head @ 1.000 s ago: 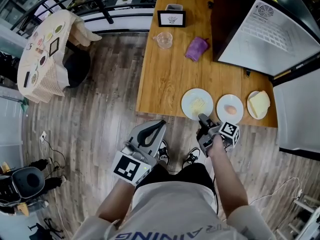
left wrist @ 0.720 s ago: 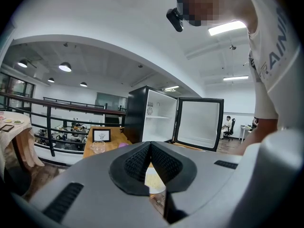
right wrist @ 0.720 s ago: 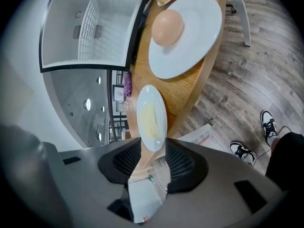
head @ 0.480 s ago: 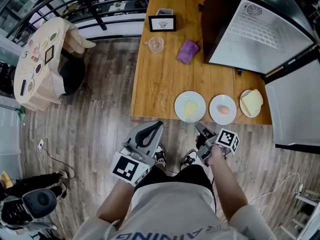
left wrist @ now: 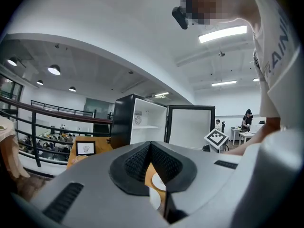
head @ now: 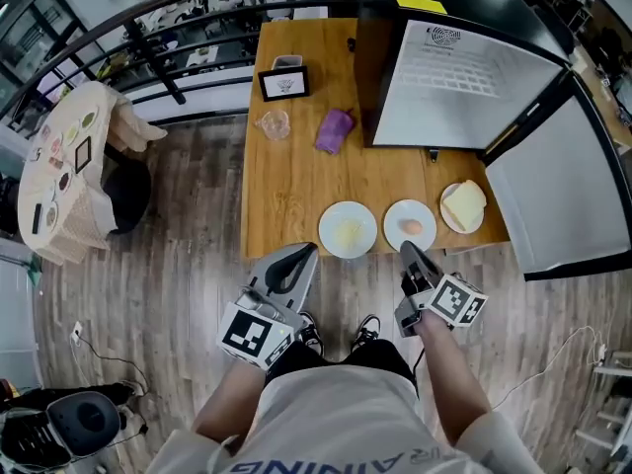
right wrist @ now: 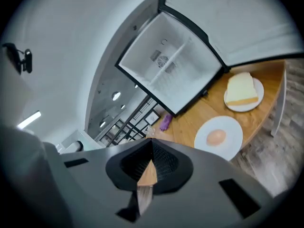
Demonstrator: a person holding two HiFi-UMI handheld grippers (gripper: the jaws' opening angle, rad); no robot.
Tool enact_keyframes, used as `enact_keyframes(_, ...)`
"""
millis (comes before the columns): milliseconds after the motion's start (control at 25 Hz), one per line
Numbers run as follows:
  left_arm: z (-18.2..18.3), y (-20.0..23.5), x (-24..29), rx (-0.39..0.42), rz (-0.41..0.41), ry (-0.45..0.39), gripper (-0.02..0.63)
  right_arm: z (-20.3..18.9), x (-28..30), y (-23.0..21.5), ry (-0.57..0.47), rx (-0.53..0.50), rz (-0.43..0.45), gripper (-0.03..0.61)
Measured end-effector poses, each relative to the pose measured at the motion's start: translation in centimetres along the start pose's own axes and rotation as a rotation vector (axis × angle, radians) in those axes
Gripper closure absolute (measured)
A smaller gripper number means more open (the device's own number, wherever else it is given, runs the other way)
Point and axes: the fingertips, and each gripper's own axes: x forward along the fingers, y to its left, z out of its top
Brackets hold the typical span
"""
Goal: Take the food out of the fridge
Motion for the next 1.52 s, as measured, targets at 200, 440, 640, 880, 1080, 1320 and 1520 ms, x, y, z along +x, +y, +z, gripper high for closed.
enact_keyframes(200, 2.1, -1.0, 1.0, 0.039, -0.048, -0.032, 0.606, 4.2, -3.1, 3.8, -0.128, -0.177, 0.021, 0.558)
enact_keyframes(440, 4.9, -2.2, 1.8, 0.075, -0.087, -0.081, 0.606, 8.9, -6.8, 8.3, -0.262, -0.410, 0.021, 0.558)
enact_keyframes(640, 6.9, -2.8, 2.1, 0.115, -0.096, -0.100, 0.606, 11.5, -9.2, 11.8, -0.323, -0.543, 0.023, 0.558)
enact_keyframes(880, 8.7, -4.0, 2.1, 0.134, -0.128, -0.137, 0.606, 12.3, -11.2, 14.3, -0.344, -0.608, 0.056, 0.558)
enact_keyframes(1080, 8.9, -4.7, 2.1, 0.137, -0.150, -0.145, 0.606, 12.3, -11.6, 14.7, -0.346, -0.602, 0.060, 0.558)
enact_keyframes(1320, 8.8, -4.9, 2.3, 0.132, -0.162, -0.146, 0.606, 12.2, -11.6, 14.6, -0.341, -0.603, 0.055, 0.558)
enact_keyframes(1520, 8.8, -5.3, 2.3, 0.140, -0.171, -0.144, 0.606, 11.9, -11.6, 14.5, -0.330, -0.606, 0.052, 0.558)
